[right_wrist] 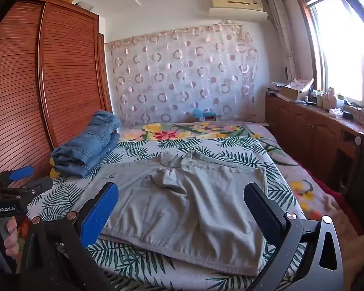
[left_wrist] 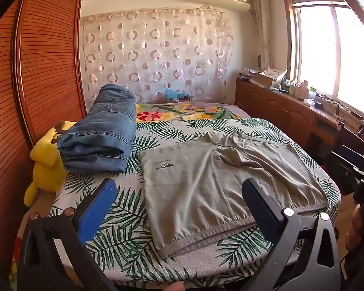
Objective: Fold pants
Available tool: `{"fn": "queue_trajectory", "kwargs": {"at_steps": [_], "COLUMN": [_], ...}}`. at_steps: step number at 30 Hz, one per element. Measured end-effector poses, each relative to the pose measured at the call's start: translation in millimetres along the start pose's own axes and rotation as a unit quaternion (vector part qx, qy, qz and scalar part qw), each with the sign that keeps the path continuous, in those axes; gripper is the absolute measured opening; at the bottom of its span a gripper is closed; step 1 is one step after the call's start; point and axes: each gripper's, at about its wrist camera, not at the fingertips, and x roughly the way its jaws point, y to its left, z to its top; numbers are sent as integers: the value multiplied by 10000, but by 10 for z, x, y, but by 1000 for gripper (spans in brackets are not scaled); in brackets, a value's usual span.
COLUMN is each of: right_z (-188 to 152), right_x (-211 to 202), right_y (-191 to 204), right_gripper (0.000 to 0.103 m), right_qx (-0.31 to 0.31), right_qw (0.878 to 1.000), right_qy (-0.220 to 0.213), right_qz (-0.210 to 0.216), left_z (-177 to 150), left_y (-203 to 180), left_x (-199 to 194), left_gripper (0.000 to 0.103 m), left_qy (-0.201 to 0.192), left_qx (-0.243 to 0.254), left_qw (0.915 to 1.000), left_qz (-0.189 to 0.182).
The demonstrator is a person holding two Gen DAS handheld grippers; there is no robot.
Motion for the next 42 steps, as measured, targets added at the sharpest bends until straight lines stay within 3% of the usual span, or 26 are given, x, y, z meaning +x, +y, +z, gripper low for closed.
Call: {"fn": "queue_trajectory", "kwargs": {"at_steps": [42], "right_z": [14], "right_x": [-8], "right_y": [36], "right_gripper": [103], "right_qx": [-3], "right_qw": [10000], "right_qy": [4], "right_qz": [21], "left_z": [35], "left_y": [-25], "left_x": [-85], "left_gripper": [103], "left_qy": [-105], "left_qx": [10], "left_qw": [9999], "left_qz": [1]}}
